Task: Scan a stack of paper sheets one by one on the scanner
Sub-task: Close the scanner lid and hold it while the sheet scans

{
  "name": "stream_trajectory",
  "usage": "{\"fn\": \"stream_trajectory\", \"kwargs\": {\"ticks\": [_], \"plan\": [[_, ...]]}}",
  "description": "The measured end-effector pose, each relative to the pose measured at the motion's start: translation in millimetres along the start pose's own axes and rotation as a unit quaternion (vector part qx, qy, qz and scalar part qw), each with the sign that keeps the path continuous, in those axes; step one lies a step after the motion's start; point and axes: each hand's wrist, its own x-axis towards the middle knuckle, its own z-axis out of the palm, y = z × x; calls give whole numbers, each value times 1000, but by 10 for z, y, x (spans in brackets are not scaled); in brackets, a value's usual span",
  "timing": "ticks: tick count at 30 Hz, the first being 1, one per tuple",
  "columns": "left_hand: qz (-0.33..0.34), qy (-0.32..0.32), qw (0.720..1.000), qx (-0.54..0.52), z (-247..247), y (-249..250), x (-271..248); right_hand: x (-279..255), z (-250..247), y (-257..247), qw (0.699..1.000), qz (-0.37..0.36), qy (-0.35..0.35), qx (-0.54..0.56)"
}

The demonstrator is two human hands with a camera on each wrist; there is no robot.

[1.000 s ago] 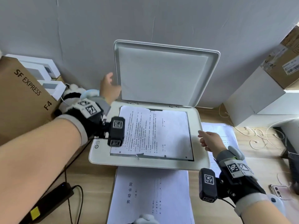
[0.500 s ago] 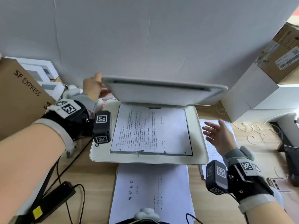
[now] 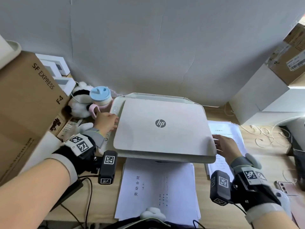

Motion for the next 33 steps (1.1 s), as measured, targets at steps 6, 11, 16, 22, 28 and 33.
{"fn": "stream_trajectory", "kwargs": {"ticks": [6, 11, 16, 22, 28, 33], "plan": [[24, 86, 993, 79, -151, -129, -65, 43, -19, 66, 997, -12, 71, -24], [-14, 33, 995, 90, -202, -283, 13, 33, -80, 21, 996, -22, 81, -5], [-54, 16, 997, 53, -187, -461, 126, 49, -59, 109, 998, 7, 59, 7], [-76, 23, 996, 42, -187, -540, 219, 70, -22, 138, 998, 21, 49, 17], [-95, 32, 995, 16, -198, -579, 289, 73, -32, 135, 998, 26, 51, 18], [-69, 73, 995, 29, -91, -365, -29, 68, 40, 180, 998, 31, 54, 6]]}}
